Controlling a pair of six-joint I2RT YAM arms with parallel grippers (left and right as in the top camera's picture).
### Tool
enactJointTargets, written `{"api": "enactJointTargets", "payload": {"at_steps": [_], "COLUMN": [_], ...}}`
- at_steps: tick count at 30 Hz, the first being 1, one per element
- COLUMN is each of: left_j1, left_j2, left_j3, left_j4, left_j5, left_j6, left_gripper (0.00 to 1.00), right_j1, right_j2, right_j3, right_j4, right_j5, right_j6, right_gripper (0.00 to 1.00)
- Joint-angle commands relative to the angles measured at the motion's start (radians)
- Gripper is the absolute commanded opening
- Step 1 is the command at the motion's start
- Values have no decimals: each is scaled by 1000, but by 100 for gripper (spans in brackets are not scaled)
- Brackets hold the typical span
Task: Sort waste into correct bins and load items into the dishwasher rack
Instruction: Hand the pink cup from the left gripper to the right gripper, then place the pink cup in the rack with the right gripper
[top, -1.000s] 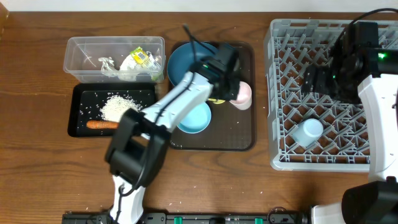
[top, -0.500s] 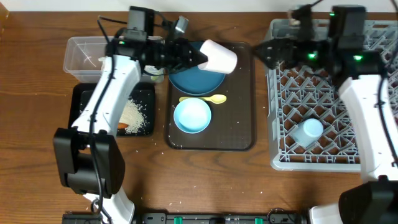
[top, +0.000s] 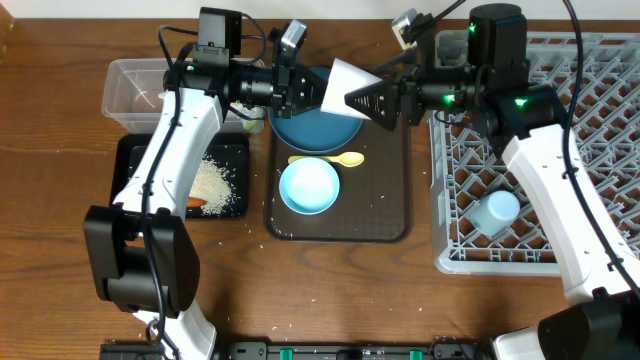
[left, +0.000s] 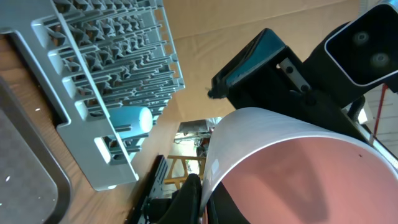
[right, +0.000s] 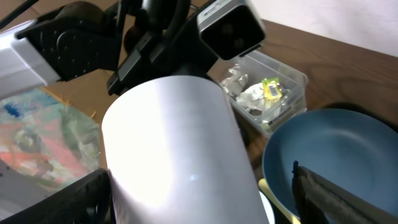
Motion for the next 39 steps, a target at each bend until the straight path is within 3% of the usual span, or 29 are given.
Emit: {"api": "enactJointTargets", "payload": {"at_steps": [1, 12, 18, 23, 28, 33, 39], "left_j1": [0, 0, 0, 0, 1, 19, 42], "left_j2": [-3, -3, -3, -3, -3, -3, -3], "left_j3": [14, 14, 14, 14, 14, 14, 13], "left_j4": [10, 11, 11, 11, 11, 11, 4], "left_j5": [76, 76, 76, 76, 61, -35, -301], "left_j6": [-5, -12, -12, -11, 0, 1, 14], "left_gripper": [6, 6, 7, 25, 32, 34, 35], "right_j1": [13, 32, 39, 35, -23, -141, -297], "right_j2": [-2, -2, -1, -2, -19, -93, -209], "right_j3": [-9, -10, -10, -9, -9, -9, -9], "right_j4": [-2, -2, -5, -5, -15, -131, -369], "right_j5": [12, 12, 12, 13, 13, 122, 402], "right_j6": [-19, -38, -60, -72, -63, -35, 4], "right_gripper": [86, 70, 53, 50, 50, 49, 49]}}
